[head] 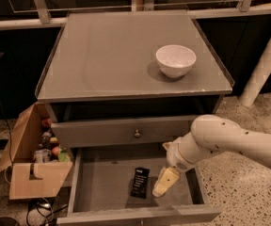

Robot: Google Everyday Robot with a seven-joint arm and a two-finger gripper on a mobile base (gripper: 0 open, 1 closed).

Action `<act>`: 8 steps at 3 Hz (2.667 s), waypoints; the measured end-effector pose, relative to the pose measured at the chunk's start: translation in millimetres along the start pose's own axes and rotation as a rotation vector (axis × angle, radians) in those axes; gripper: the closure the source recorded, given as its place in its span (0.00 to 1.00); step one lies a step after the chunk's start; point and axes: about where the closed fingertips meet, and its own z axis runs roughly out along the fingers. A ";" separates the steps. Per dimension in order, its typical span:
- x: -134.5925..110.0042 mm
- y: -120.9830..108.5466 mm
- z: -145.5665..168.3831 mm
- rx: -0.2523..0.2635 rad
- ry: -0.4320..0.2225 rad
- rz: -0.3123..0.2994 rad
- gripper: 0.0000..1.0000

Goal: Pick rxbar chocolate from middle drawer and place on counter

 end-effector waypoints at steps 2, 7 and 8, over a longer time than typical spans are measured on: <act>4.9 -12.2 24.1 0.025 -0.056 0.035 0.00; 20.8 -50.1 153.3 0.067 -0.106 0.041 0.00; 21.9 -46.1 167.0 0.054 -0.104 0.035 0.00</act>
Offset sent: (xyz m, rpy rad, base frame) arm 0.0106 -0.0001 -0.0150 0.0326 -0.0210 -0.0415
